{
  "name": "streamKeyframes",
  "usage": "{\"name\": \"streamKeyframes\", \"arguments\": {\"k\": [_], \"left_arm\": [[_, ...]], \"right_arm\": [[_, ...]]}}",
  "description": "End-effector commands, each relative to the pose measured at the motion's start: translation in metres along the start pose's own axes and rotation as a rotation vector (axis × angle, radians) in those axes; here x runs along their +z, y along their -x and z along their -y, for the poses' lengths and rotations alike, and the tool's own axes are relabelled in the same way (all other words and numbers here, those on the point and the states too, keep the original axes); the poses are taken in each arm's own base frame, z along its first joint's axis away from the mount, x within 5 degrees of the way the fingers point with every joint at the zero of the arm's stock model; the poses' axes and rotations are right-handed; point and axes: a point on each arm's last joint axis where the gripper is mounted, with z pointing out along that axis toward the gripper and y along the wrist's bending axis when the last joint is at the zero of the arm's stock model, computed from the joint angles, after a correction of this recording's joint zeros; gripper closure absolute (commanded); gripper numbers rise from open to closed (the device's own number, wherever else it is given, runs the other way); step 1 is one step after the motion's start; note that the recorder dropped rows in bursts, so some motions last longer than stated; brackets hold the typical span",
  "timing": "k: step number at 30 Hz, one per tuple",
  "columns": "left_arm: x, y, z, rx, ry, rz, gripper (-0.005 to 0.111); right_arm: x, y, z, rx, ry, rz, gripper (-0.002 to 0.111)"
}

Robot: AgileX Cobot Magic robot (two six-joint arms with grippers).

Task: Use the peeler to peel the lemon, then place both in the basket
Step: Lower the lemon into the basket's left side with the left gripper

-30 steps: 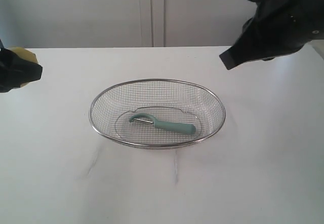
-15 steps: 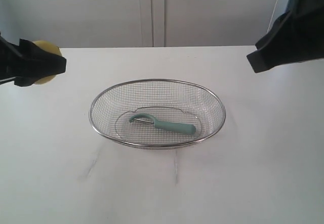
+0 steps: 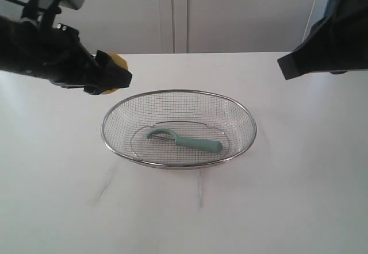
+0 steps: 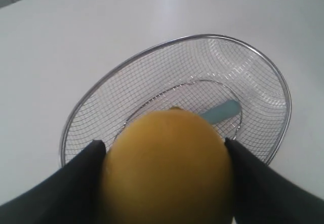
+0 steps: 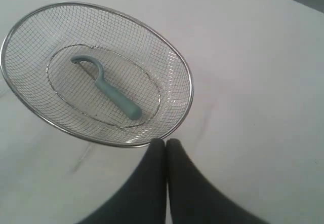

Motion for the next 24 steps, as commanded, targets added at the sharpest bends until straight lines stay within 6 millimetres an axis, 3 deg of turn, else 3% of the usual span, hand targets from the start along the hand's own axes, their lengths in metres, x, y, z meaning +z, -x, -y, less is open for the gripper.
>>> {"name": "streamKeyframes", "arguments": {"k": [1,4,8,15,24], "left_arm": [[0.022,0.027,-0.002,0.027,-0.104,-0.074,0.107],[0.042,0.038,-0.01,0.012,-0.116,-0.168,0.107],[0.073,0.039,-0.026,0.006,-0.053,-0.342,0.107],[0.12,0.027,-0.037,-0.008,-0.005,-0.346,0.107],[0.157,0.002,-0.034,-0.021,-0.035,-0.426,0.107]], "right_arm": [[-0.001,-0.001,0.001,0.002,-0.009,0.0,0.108],[-0.001,-0.001,0.001,0.002,-0.009,0.0,0.108],[-0.001,-0.001,0.001,0.002,-0.009,0.0,0.108],[-0.001,-0.003,0.001,0.004,-0.008,-0.015,0.108],[-0.001,-0.003,0.0,0.004,-0.008,-0.021,0.108]]}}
